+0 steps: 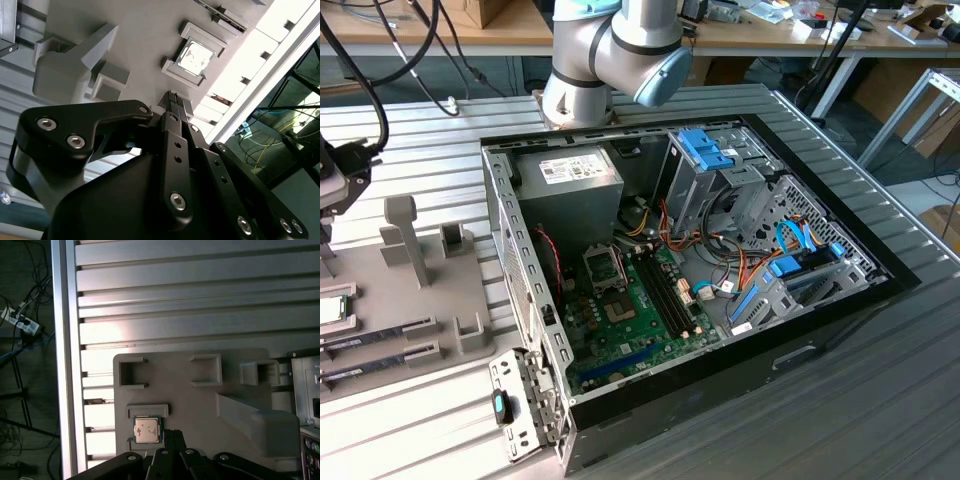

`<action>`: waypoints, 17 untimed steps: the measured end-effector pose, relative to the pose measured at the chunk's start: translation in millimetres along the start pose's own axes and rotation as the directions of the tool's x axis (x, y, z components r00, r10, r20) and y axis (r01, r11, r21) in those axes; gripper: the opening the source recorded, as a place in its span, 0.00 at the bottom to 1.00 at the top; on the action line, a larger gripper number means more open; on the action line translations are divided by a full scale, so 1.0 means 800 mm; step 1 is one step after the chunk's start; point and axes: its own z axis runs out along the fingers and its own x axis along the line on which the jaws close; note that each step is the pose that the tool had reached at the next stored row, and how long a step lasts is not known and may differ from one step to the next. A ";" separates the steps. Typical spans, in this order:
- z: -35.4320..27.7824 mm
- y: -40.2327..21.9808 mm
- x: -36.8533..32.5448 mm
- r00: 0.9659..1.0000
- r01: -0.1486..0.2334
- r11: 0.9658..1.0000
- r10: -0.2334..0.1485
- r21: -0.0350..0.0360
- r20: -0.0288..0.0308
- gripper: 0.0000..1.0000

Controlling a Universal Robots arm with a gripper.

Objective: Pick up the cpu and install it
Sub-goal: 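Reach for the cpu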

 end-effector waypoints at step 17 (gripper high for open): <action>0.0059 0.0017 0.0003 1.000 0.000 1.000 0.000 0.000 0.000 0.11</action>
